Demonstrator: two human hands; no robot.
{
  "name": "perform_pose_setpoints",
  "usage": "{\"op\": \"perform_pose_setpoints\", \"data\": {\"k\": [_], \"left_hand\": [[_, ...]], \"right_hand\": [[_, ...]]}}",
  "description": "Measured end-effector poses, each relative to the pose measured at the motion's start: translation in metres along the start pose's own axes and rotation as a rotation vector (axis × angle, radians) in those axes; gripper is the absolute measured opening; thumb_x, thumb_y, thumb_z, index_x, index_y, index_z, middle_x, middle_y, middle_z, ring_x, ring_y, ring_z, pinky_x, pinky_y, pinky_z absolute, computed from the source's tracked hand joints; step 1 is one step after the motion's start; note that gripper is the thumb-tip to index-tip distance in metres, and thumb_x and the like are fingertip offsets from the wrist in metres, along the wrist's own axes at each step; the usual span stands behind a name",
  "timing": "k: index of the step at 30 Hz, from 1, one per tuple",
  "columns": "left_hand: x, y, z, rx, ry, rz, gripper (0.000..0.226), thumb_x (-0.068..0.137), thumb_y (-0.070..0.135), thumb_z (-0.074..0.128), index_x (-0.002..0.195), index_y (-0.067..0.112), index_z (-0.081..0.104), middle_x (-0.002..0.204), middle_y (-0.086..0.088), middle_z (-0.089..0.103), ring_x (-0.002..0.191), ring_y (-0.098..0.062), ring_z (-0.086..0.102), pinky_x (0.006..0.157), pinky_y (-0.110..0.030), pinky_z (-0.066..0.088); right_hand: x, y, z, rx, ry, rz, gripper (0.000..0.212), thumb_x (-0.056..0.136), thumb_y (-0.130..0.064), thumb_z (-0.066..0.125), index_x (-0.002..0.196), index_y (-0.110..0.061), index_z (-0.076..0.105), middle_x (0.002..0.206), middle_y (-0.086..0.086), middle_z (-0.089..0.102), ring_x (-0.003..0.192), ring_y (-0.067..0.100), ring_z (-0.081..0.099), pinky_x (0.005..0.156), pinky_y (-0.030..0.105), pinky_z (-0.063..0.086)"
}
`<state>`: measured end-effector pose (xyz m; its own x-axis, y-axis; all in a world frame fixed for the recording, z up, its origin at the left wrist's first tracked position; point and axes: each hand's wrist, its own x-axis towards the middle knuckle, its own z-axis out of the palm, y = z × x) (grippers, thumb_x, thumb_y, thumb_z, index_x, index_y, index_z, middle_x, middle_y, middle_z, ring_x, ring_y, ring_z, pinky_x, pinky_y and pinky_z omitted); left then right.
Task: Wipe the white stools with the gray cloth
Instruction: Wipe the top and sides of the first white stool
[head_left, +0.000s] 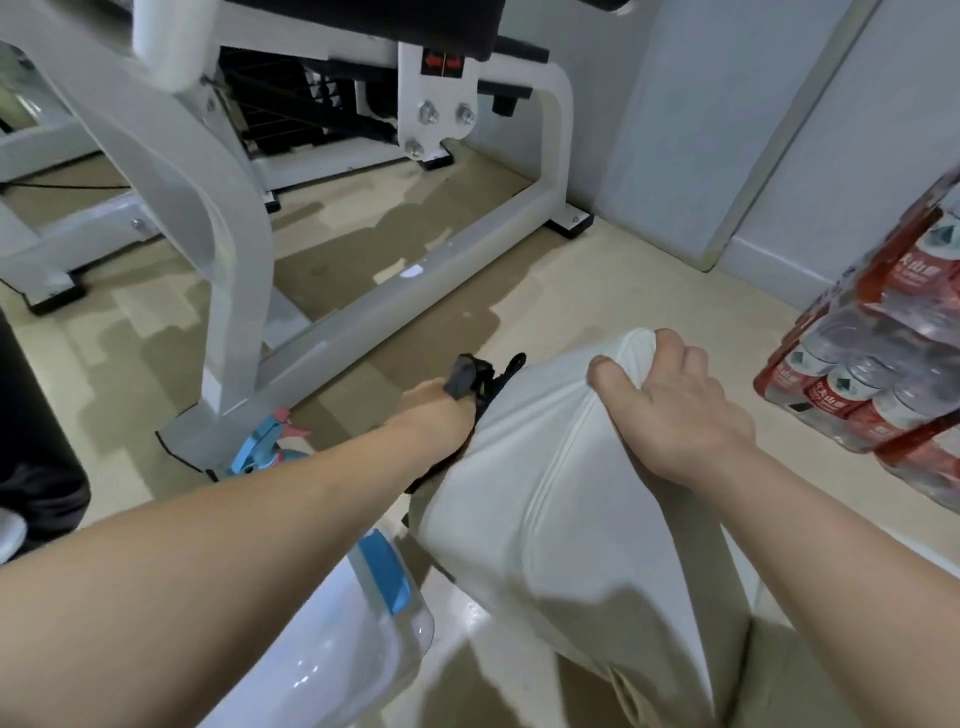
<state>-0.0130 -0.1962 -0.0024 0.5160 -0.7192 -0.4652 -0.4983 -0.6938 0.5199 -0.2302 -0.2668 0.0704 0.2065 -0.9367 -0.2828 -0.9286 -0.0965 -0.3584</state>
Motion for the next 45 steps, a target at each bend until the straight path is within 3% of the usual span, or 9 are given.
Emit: {"op": "perform_pose_setpoints", "data": {"k": [3, 9, 15, 18, 21, 26, 33, 39, 45], "left_hand": [[-0.029, 0.033, -0.006, -0.254, 0.002, 0.221, 0.029, 0.094, 0.053, 0.057, 0.081, 0.028, 0.063, 0.099, -0.006, 0.073, 0.098, -0.030, 0.069, 0.091, -0.041, 0.057], [-0.024, 0.082, -0.006, -0.323, 0.017, 0.697, 0.014, 0.089, 0.033, 0.063, 0.097, 0.042, 0.069, 0.097, 0.008, 0.072, 0.105, -0.022, 0.064, 0.092, -0.037, 0.056], [0.022, 0.007, 0.008, 0.136, 0.024, 0.146, 0.028, 0.103, 0.044, 0.043, 0.121, 0.032, 0.060, 0.130, -0.011, 0.053, 0.114, -0.038, 0.057, 0.099, -0.042, 0.050], [0.028, -0.026, 0.015, 0.019, -0.035, 0.003, 0.042, 0.104, 0.046, 0.045, 0.143, 0.031, 0.053, 0.139, -0.014, 0.050, 0.106, -0.036, 0.063, 0.102, -0.045, 0.052], [0.030, -0.017, 0.014, -0.059, 0.003, -0.046, 0.039, 0.104, 0.048, 0.045, 0.133, 0.026, 0.060, 0.133, -0.014, 0.057, 0.103, -0.036, 0.065, 0.102, -0.048, 0.053], [0.028, 0.054, 0.016, -0.157, -0.020, -0.002, 0.056, 0.105, 0.058, 0.038, 0.144, 0.022, 0.057, 0.146, -0.006, 0.059, 0.135, -0.038, 0.051, 0.118, -0.047, 0.038], [-0.021, 0.081, 0.020, -0.379, -0.052, 0.435, 0.036, 0.092, 0.066, 0.038, 0.119, 0.056, 0.059, 0.125, 0.011, 0.065, 0.125, -0.026, 0.055, 0.109, -0.048, 0.045], [-0.115, 0.019, -0.002, -0.271, 0.003, 0.586, 0.011, 0.094, 0.048, 0.051, 0.088, 0.039, 0.048, 0.092, 0.008, 0.056, 0.099, -0.019, 0.056, 0.076, -0.037, 0.045], [-0.121, -0.056, -0.008, -0.014, -0.062, 0.298, 0.028, 0.093, 0.049, 0.041, 0.102, 0.027, 0.055, 0.107, 0.000, 0.067, 0.098, -0.022, 0.059, 0.089, -0.039, 0.050]], "right_hand": [[0.002, -0.007, 0.004, -0.024, 0.015, 0.003, 0.084, 0.099, -0.072, 0.026, 0.164, -0.021, 0.016, 0.155, 0.008, 0.035, 0.136, 0.036, 0.043, 0.088, 0.043, 0.031], [-0.001, -0.012, 0.008, -0.096, 0.020, 0.006, 0.076, 0.101, -0.065, 0.019, 0.156, -0.016, 0.035, 0.147, 0.011, 0.039, 0.132, 0.037, 0.044, 0.089, 0.043, 0.031], [-0.002, -0.011, 0.008, -0.030, 0.036, -0.011, 0.078, 0.100, -0.069, 0.028, 0.163, -0.024, 0.018, 0.156, 0.006, 0.036, 0.136, 0.034, 0.043, 0.088, 0.042, 0.029], [-0.001, -0.012, 0.010, -0.057, 0.025, -0.046, 0.078, 0.100, -0.070, 0.027, 0.163, -0.024, 0.017, 0.156, 0.004, 0.036, 0.136, 0.033, 0.042, 0.088, 0.042, 0.030], [-0.002, -0.017, 0.017, -0.074, 0.031, -0.078, 0.078, 0.100, -0.070, 0.025, 0.163, -0.024, 0.017, 0.152, 0.003, 0.037, 0.131, 0.031, 0.043, 0.087, 0.042, 0.031], [-0.003, -0.015, 0.020, -0.058, 0.050, -0.079, 0.077, 0.100, -0.069, 0.025, 0.162, -0.024, 0.018, 0.151, 0.001, 0.038, 0.133, 0.030, 0.042, 0.087, 0.041, 0.030], [0.001, 0.002, 0.007, 0.007, 0.045, -0.004, 0.079, 0.101, -0.071, 0.022, 0.165, -0.026, 0.014, 0.159, 0.006, 0.034, 0.141, 0.034, 0.040, 0.090, 0.044, 0.028], [-0.009, -0.006, 0.006, 0.015, 0.040, -0.044, 0.080, 0.101, -0.068, 0.025, 0.166, -0.023, 0.013, 0.162, 0.010, 0.032, 0.141, 0.038, 0.040, 0.098, 0.047, 0.033], [-0.016, -0.010, 0.002, 0.046, -0.011, -0.027, 0.086, 0.098, -0.074, 0.027, 0.167, -0.026, 0.011, 0.167, 0.007, 0.028, 0.149, 0.037, 0.034, 0.112, 0.051, 0.030]]}}
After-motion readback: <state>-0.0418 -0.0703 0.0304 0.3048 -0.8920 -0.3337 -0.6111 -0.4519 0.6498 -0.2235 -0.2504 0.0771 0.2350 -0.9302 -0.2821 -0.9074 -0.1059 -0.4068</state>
